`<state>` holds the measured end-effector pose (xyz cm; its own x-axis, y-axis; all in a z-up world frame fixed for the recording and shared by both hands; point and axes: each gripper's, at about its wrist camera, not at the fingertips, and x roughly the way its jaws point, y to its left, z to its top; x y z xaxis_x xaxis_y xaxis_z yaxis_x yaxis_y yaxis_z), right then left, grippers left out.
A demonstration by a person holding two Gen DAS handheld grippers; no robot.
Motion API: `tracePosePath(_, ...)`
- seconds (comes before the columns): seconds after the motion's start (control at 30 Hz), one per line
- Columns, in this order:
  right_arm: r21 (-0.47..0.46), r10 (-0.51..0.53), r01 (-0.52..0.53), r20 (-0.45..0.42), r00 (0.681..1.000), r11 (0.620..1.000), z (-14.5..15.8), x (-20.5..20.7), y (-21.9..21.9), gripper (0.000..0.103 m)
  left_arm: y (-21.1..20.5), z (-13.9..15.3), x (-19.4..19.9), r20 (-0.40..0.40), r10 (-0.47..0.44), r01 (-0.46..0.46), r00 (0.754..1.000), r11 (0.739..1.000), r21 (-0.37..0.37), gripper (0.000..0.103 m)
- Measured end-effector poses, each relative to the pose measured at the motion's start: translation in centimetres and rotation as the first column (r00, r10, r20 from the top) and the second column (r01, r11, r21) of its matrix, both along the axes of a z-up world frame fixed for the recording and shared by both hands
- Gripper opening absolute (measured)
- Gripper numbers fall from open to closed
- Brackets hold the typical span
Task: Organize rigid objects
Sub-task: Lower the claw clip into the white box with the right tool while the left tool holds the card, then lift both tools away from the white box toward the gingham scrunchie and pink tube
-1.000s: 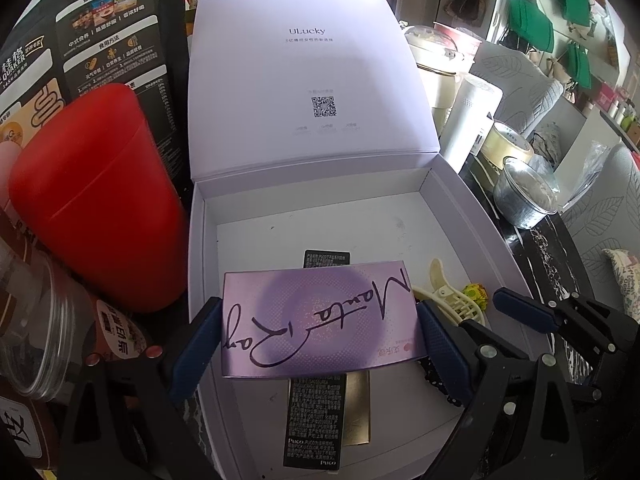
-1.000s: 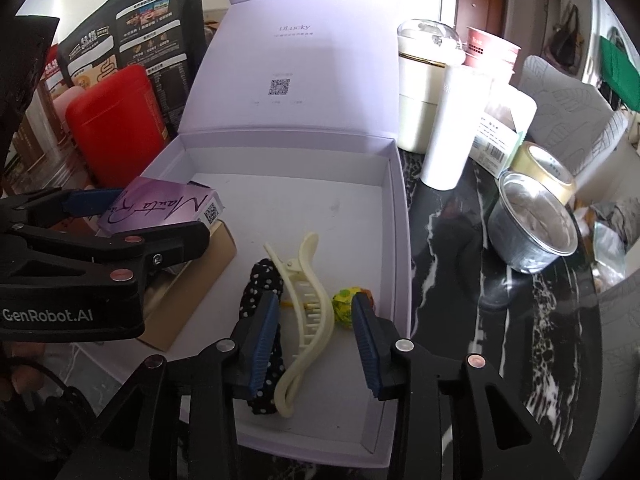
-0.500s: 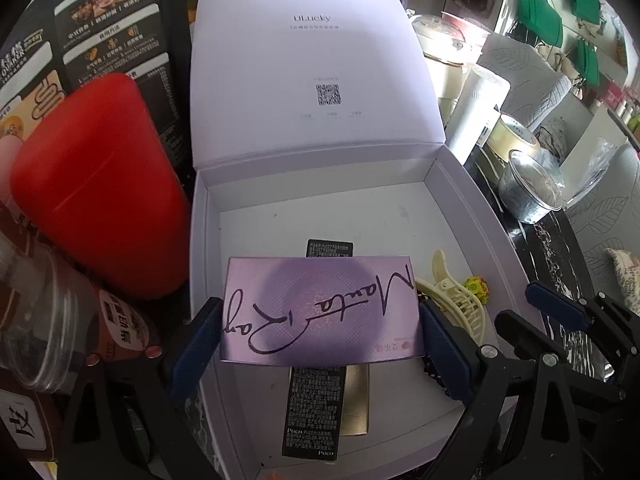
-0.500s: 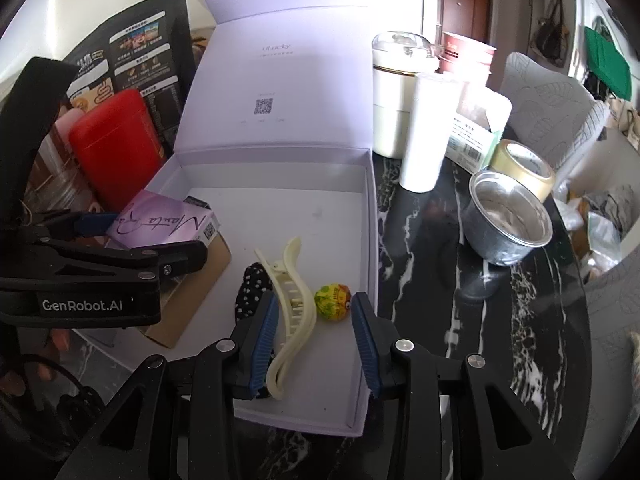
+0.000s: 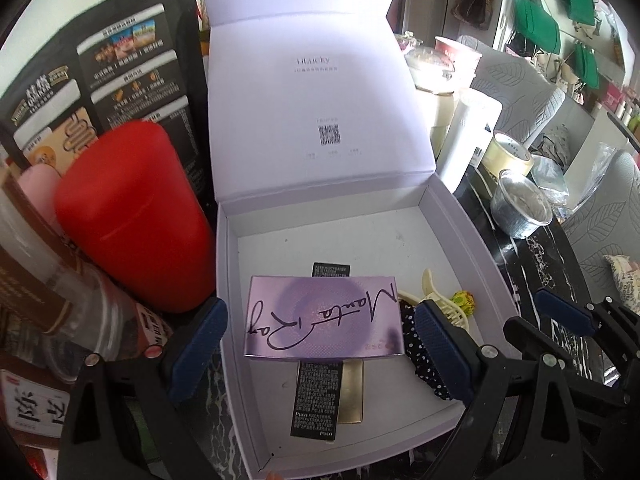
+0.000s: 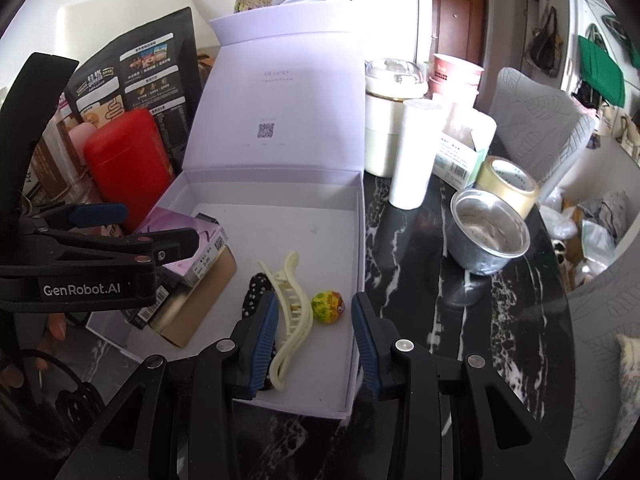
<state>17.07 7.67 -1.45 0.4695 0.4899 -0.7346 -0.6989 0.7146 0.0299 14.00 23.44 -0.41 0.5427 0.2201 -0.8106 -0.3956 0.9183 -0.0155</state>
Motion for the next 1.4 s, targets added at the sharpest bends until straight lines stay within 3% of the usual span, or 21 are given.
tracePosePath(0.43,0.055,-0.003,-0.002,0.091,0.996,0.998,4.6,-2.3,-1.8,0.041,-2.2,5.2,-2.9,0.089,-0.006,-0.002,0.996,0.997,0.083,0.096)
tracePosePath(0.73,0.093,-0.018,0.002,0.166,0.986,0.996,7.8,-5.1,-3.9,0.056,-4.5,8.5,-5.8,0.156,-0.027,0.009,0.987,0.993,0.117,0.096)
tracePosePath(0.87,0.11,-0.032,0.011,0.188,0.982,0.994,8.8,-6.3,-5.0,0.058,-5.7,9.8,-7.2,0.178,-0.04,0.015,0.983,0.99,0.138,0.096)
tracePosePath(1.07,0.127,-0.064,0.035,0.23,0.971,0.991,10.1,-8.7,-7.4,0.062,-8.3,10.7,-9.8,0.214,-0.113,0.072,0.97,0.979,0.19,0.096)
tracePosePath(1.4,0.129,-0.098,0.065,0.27,0.958,0.989,10.7,-12.7,-11.4,0.064,-11.8,10.3,-12.3,0.212,-0.202,0.174,0.956,0.974,0.143,0.096)
